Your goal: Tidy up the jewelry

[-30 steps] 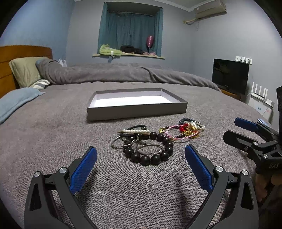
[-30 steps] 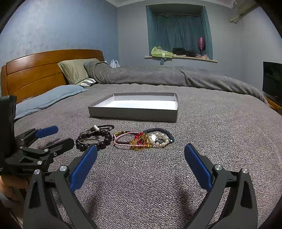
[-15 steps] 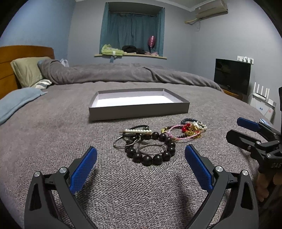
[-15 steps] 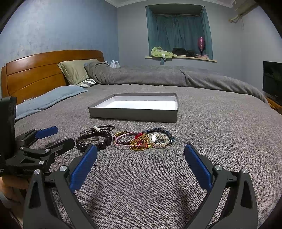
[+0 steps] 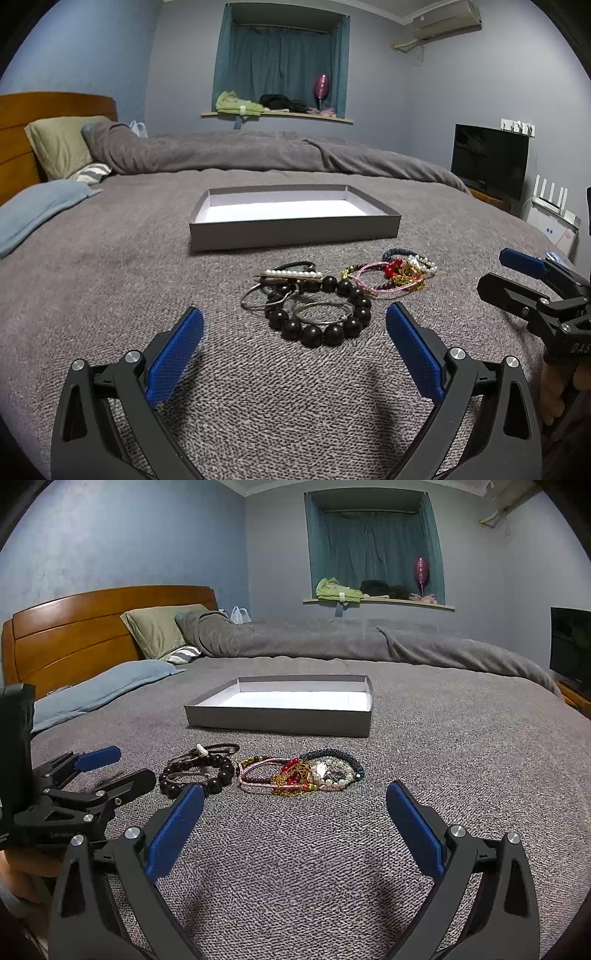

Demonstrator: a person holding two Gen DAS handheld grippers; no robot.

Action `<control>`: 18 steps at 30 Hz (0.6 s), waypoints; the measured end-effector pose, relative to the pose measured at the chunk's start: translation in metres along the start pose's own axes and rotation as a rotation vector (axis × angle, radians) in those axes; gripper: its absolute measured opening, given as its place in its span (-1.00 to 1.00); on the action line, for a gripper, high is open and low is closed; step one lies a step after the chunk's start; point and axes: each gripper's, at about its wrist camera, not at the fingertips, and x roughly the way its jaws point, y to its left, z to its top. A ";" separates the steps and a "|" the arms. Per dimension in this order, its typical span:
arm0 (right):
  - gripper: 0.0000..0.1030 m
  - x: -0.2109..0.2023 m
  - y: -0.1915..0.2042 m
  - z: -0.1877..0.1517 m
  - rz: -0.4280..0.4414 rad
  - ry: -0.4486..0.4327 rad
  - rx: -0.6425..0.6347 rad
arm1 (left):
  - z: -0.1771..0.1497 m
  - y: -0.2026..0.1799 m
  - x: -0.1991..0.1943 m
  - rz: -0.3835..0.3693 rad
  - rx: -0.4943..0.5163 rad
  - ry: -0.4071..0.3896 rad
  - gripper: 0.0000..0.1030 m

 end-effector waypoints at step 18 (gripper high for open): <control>0.90 0.000 0.000 0.000 0.001 0.001 0.002 | -0.002 0.000 0.000 0.001 0.001 -0.001 0.90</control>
